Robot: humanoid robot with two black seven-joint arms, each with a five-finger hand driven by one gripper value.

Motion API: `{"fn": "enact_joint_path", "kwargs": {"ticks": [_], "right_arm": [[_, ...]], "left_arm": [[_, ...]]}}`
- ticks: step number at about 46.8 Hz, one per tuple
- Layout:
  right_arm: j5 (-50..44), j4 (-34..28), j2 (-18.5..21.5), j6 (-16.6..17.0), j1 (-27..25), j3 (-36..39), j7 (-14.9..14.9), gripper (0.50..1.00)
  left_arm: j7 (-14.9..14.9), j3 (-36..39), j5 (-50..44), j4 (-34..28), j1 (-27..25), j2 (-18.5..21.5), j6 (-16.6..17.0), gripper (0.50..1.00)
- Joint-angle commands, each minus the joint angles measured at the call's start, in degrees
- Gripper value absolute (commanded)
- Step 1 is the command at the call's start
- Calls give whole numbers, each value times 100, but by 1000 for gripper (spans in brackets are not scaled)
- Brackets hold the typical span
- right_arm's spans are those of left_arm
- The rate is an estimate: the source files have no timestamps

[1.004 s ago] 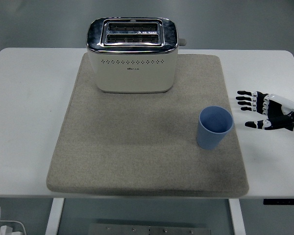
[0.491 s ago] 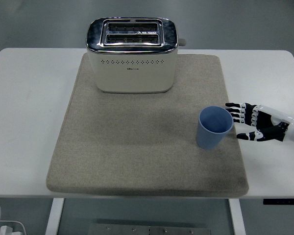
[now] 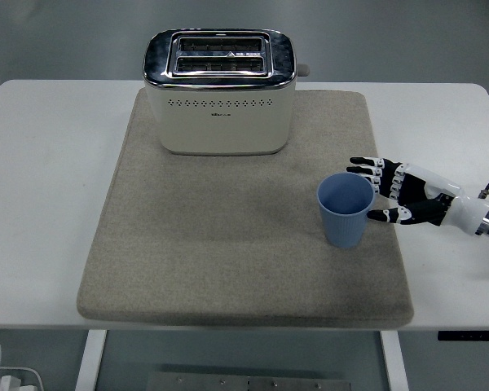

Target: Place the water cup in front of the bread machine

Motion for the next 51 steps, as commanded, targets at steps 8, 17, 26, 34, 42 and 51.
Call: {"fn": "enact_joint_path", "kwargs": {"ticks": [8,17,26,34,42,51], "right_arm": [[-9,-28,4,3,-32,7,0,936],[-44,-46,-32,12,-84,7,0,936],[-44,-46,-84,82,-234,7,0,936],[-44,-46,-146,240,-304,7,0,936],[-44,-46,-207,435,-392,201,0,938],[-44,-46,-181,435,-445,245,0,938]], "left_arm": [[1,0,0,0,0,0,0,1000],[1,0,0,0,0,0,0,1000],[1,0,0,0,0,0,0,1000],[1,0,0,0,0,0,0,1000],[1,0,0,0,0,0,0,1000],[1,0,0,0,0,0,0,1000]]}}
